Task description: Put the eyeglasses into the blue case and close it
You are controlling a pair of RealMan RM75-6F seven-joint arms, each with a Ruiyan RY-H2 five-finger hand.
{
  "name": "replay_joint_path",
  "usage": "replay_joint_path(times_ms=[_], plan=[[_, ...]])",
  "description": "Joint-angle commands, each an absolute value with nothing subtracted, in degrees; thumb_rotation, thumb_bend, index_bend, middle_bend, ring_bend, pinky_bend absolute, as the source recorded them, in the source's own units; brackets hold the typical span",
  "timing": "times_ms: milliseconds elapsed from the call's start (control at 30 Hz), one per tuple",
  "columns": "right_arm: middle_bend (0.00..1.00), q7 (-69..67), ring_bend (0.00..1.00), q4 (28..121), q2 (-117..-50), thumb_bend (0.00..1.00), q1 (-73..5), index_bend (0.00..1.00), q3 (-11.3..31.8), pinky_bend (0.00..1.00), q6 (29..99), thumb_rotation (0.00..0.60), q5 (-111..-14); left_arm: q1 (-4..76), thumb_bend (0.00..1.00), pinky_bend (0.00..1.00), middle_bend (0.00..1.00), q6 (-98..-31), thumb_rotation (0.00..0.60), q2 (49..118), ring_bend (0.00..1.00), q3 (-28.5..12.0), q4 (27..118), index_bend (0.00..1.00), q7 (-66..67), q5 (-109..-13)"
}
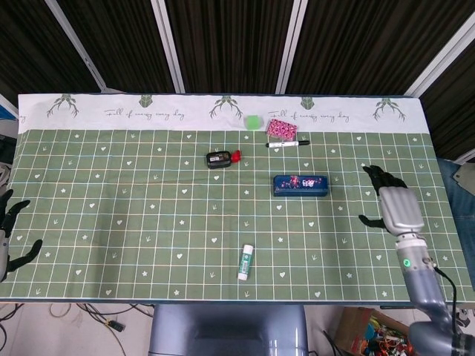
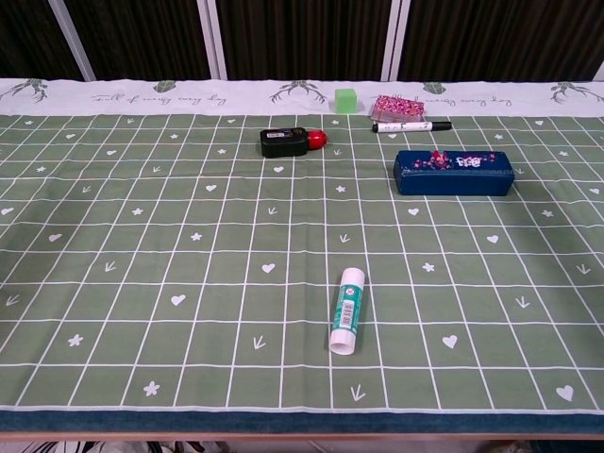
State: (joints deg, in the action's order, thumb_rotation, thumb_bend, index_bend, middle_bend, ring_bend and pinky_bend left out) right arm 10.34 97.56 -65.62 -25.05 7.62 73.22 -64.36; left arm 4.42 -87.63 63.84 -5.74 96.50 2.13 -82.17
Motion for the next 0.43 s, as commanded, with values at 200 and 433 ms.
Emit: replay_joint_path(times_ms=[200,433], plan=[[0.09,6.93,0.14,92.75,-68.51,0.16,-13.04,0.10,0.15,0.21,90.39,0.600,-78.78,4.40,0.26,0.00,0.00,-87.71,0.600,63.59,0.00,-5.38,96.55,0.17,1.97,-82.97],[0.05,8.99,0.11,88.50,-71.80,0.12,-7.70,0.04,-2.71,0.21,97.35,0.600,-84.62,4.40,0.26,0.00,0.00,-87.34,0.600,63.14,0.00,-4.95,96.66,0.17,1.78,-83.37]])
